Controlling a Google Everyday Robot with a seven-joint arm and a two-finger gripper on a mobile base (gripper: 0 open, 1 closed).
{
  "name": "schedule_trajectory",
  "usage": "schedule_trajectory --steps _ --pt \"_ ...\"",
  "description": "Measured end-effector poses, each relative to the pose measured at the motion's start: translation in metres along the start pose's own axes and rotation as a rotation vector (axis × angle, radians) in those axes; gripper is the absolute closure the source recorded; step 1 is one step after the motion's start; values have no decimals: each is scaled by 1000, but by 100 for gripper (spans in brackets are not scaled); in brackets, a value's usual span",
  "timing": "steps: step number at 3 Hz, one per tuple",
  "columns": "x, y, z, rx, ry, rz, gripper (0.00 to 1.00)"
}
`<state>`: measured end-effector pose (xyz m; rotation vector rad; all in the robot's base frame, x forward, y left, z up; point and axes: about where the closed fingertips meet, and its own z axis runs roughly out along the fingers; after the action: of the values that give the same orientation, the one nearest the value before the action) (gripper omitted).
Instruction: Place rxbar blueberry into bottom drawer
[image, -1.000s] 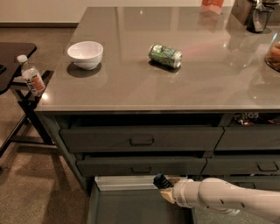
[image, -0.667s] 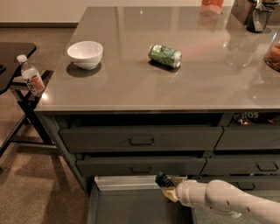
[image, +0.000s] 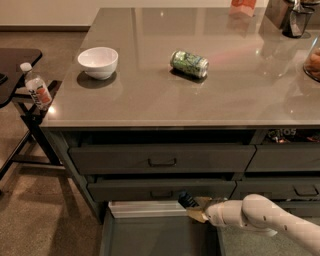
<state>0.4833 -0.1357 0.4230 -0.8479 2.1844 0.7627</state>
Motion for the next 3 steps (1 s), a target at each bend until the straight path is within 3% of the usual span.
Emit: schedule_trajectory --steps 1,3 --pt "17 0 15 -32 22 -7 100" --pt "80 -4 73 -124 88 17 100"
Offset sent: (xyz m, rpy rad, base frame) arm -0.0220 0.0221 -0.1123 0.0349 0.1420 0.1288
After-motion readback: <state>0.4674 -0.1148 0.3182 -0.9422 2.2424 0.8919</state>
